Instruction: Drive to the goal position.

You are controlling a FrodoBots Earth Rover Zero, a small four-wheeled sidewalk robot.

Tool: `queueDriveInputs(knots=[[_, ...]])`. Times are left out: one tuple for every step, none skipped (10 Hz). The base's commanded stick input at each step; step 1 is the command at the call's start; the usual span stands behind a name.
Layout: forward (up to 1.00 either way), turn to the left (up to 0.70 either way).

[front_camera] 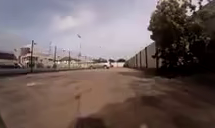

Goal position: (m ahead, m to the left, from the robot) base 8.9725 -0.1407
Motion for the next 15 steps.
queueDriveInputs(knots=[[0.7, 0.0], [0.7, 0.0], [0.7, 0.0], [0.7, 0.0], [0.7, 0.0], [0.7, 0.0], [0.7, 0.0], [0.7, 0.0], [0.7, 0.0], [0.7, 0.0], [0.7, 0.0], [0.7, 0.0], [0.7, 0.0], [0.7, 0.0], [0.7, 0.0]])
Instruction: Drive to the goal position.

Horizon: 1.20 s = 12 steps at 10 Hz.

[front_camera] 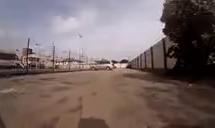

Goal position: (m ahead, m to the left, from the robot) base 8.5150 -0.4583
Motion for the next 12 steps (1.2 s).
queueDriveInputs(knots=[[0.7, 0.0], [0.7, 0.0], [0.7, 0.0], [0.7, 0.0], [0.7, 0.0], [0.7, 0.0], [0.7, 0.0], [0.7, 0.0], [0.7, 0.0], [0.7, 0.0], [0.7, 0.0], [0.7, 0.0]])
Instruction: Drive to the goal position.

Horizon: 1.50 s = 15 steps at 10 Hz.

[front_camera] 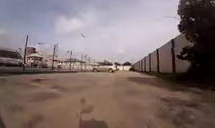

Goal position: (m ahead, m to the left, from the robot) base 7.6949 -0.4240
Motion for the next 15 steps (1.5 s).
queueDriveInputs(knots=[[0.7, 0.0], [0.7, 0.0], [0.7, 0.0], [0.7, 0.0], [0.7, 0.0], [0.7, 0.0], [0.7, 0.0], [0.7, 0.0], [0.7, 0.0], [0.7, 0.0], [0.7, 0.0], [0.7, 0.0], [0.7, 0.0], [0.7, 0.0], [0.7, 0.0]])
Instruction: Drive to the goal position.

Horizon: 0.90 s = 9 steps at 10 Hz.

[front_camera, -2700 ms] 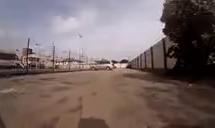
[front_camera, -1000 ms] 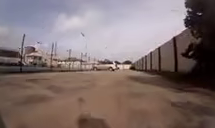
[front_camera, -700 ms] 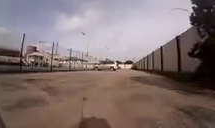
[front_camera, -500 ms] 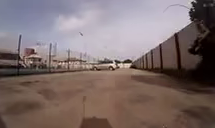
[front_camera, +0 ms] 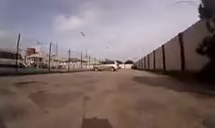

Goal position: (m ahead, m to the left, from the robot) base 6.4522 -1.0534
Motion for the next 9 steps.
queueDriveInputs(knots=[[0.7, 0.0], [0.7, 0.0], [0.7, 0.0], [0.7, 0.0], [0.7, 0.0], [0.7, 0.0], [0.7, 0.0], [0.7, 0.0], [0.7, 0.0]])
